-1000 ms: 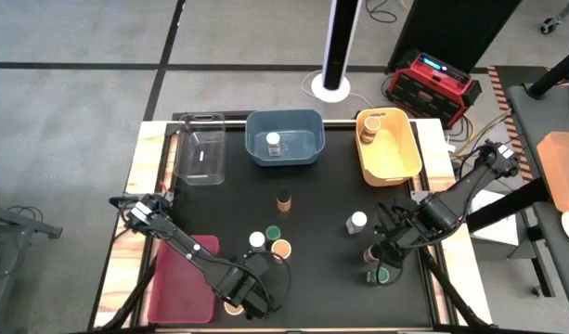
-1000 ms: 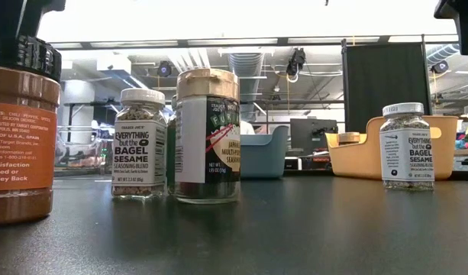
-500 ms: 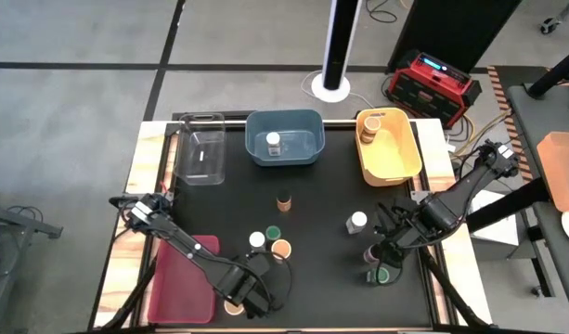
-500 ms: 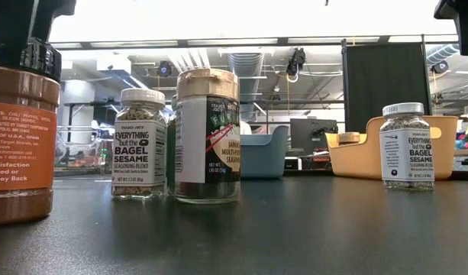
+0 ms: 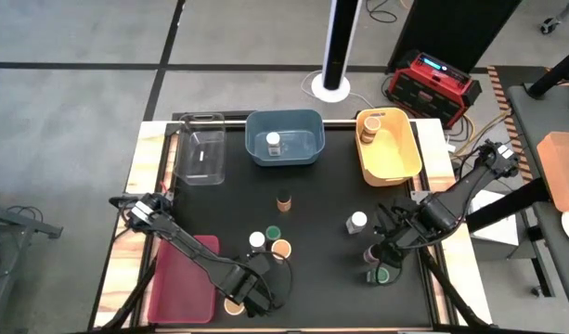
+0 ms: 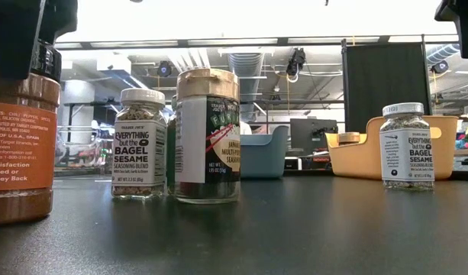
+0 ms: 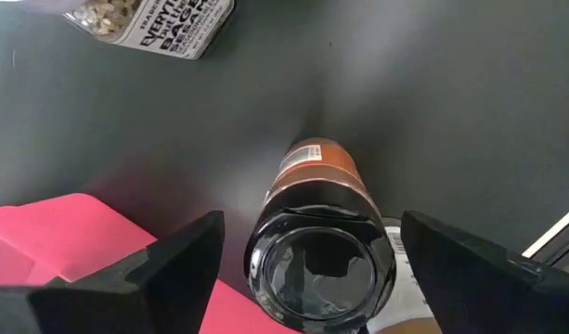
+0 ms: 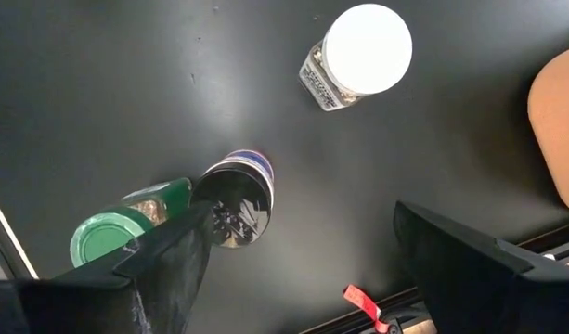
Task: Sort spices by type
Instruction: Put the bottom black seasoning bottle into the transparent bin
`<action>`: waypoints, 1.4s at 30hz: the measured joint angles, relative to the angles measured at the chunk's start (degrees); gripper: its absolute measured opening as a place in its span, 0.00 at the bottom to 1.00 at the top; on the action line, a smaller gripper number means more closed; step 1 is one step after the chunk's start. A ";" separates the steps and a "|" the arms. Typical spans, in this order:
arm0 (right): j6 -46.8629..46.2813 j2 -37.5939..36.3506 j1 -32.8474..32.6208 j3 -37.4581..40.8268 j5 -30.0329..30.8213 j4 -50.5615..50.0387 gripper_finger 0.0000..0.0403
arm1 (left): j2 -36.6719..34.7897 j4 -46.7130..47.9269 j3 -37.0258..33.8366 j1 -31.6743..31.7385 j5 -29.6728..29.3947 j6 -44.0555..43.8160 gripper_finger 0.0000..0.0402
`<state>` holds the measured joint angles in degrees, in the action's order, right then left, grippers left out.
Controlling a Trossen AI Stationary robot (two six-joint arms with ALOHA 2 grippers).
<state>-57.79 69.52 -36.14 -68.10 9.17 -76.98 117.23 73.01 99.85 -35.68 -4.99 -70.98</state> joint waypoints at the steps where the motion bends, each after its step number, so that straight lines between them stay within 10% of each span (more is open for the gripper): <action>1: -0.07 0.00 0.00 0.07 0.00 0.00 0.81 | -0.02 0.00 0.00 0.00 0.00 0.00 0.77; 12: -0.25 0.00 0.00 0.88 -0.02 0.21 0.82 | -0.04 0.04 0.00 0.04 -0.26 0.66 0.77; 28: -0.27 0.00 0.00 0.88 -0.02 0.60 0.82 | -0.04 0.40 0.97 0.11 -0.48 2.01 0.47; 42: -0.05 0.00 0.00 0.88 -0.04 0.97 0.82 | -7.12 17.26 19.46 3.41 -13.42 13.08 0.47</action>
<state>-57.85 69.52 -36.14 -67.22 9.13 -76.01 110.11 90.28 119.31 -32.27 -18.42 -57.90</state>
